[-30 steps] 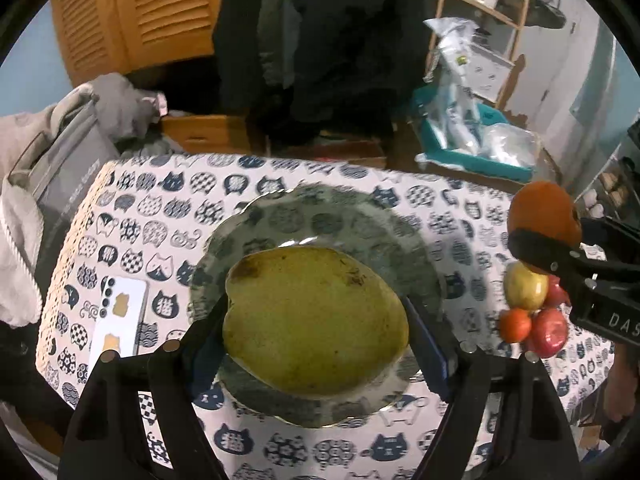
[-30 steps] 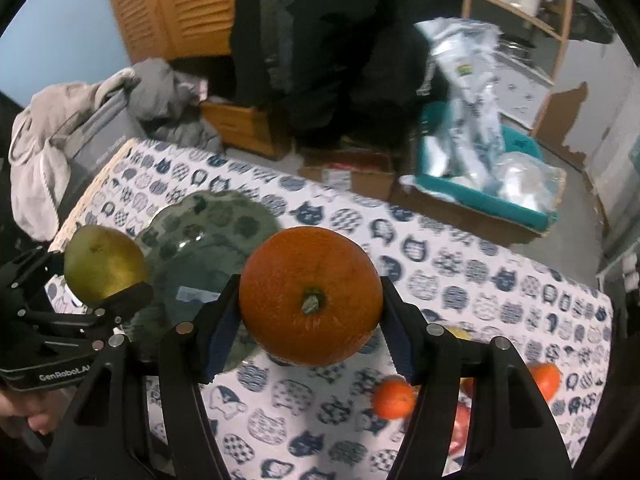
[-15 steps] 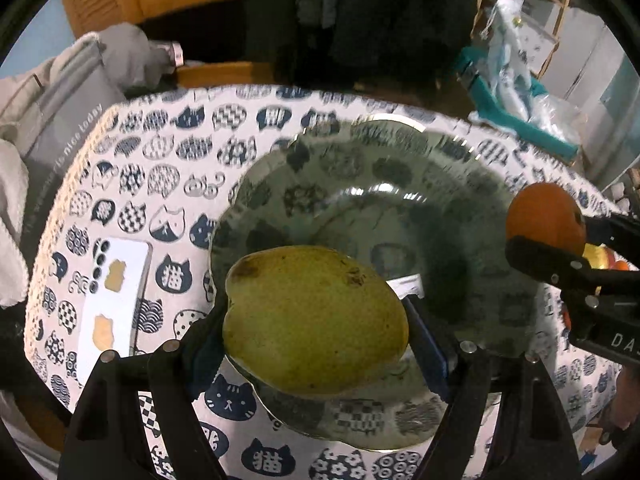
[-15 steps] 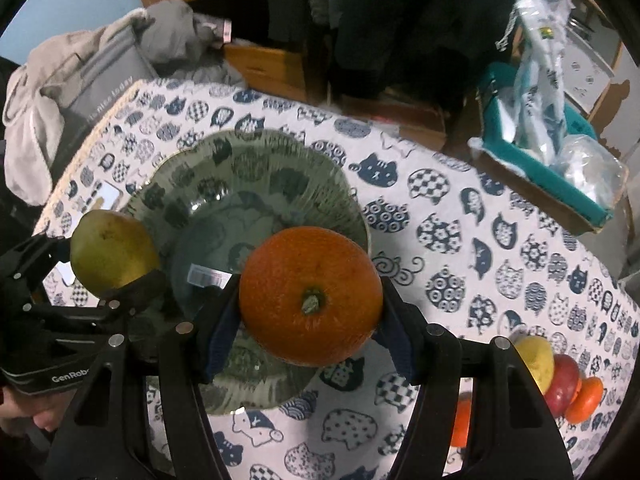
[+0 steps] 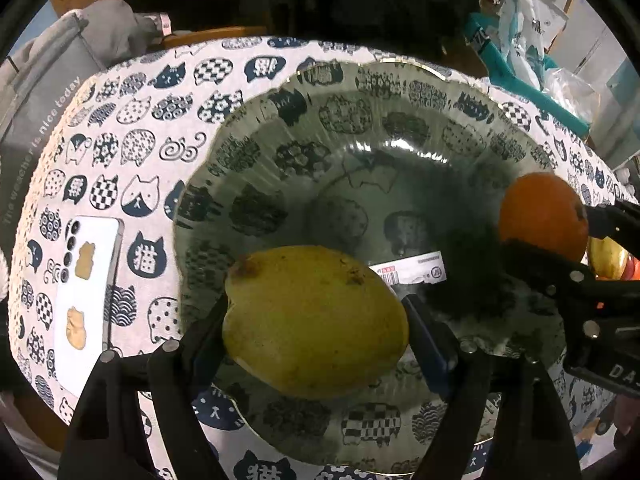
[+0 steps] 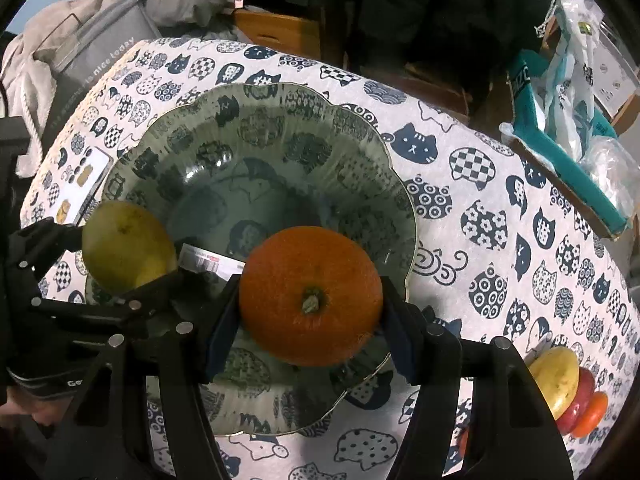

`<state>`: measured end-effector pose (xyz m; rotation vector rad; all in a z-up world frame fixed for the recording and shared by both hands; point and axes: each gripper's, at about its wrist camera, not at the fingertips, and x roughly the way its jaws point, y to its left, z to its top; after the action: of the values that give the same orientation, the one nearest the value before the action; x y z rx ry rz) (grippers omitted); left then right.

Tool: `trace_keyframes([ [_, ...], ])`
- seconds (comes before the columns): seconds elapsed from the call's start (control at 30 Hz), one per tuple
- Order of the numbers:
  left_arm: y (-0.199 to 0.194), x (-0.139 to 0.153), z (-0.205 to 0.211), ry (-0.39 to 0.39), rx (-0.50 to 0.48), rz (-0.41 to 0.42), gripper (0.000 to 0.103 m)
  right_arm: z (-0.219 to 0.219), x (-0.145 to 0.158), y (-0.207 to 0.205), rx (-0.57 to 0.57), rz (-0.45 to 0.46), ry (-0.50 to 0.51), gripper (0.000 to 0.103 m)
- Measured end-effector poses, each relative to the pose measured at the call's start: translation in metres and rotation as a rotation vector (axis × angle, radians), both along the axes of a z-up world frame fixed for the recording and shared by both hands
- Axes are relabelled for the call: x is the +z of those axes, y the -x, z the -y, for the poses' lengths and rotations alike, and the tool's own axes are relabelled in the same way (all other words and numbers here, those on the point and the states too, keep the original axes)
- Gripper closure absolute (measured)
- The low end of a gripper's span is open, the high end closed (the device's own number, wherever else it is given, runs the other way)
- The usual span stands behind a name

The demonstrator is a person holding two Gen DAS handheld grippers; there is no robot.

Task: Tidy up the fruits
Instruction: 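Carry the mango and orange into the green glass bowl and open both grippers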

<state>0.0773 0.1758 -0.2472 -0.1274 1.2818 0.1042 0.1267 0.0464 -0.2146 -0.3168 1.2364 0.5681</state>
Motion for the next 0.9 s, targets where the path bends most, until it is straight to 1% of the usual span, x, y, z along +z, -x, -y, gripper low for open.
trace_keyframes([
  [0.07,-0.001,-0.004,0.003,-0.003,-0.014,-0.015,0.020,0.000,-0.001,-0.001,-0.001,-0.014,-0.007,0.038],
  [0.2,-0.001,-0.006,0.009,-0.035,-0.040,-0.023,0.019,-0.003,-0.002,-0.001,0.005,-0.014,-0.002,0.037],
  [0.4,-0.004,-0.003,0.006,-0.003,-0.024,-0.025,0.020,-0.004,-0.005,-0.002,0.005,-0.047,-0.015,0.037],
  [0.47,-0.003,0.004,0.005,-0.007,-0.025,-0.002,0.019,-0.005,-0.008,-0.001,0.003,-0.056,-0.016,0.037],
  [0.6,-0.002,0.015,0.009,-0.055,-0.052,0.037,0.015,-0.005,-0.008,0.001,-0.005,-0.055,-0.027,0.036],
  [0.7,0.001,0.019,0.009,-0.058,-0.048,0.045,0.015,-0.003,0.003,0.001,-0.012,-0.017,-0.067,0.032],
  [0.73,0.001,0.022,0.008,-0.049,-0.043,0.053,0.015,-0.002,0.006,0.000,-0.016,-0.008,-0.079,0.029],
  [0.9,0.007,0.041,-0.003,0.006,0.009,0.104,0.015,0.004,0.036,0.000,-0.042,0.050,-0.135,0.028],
])
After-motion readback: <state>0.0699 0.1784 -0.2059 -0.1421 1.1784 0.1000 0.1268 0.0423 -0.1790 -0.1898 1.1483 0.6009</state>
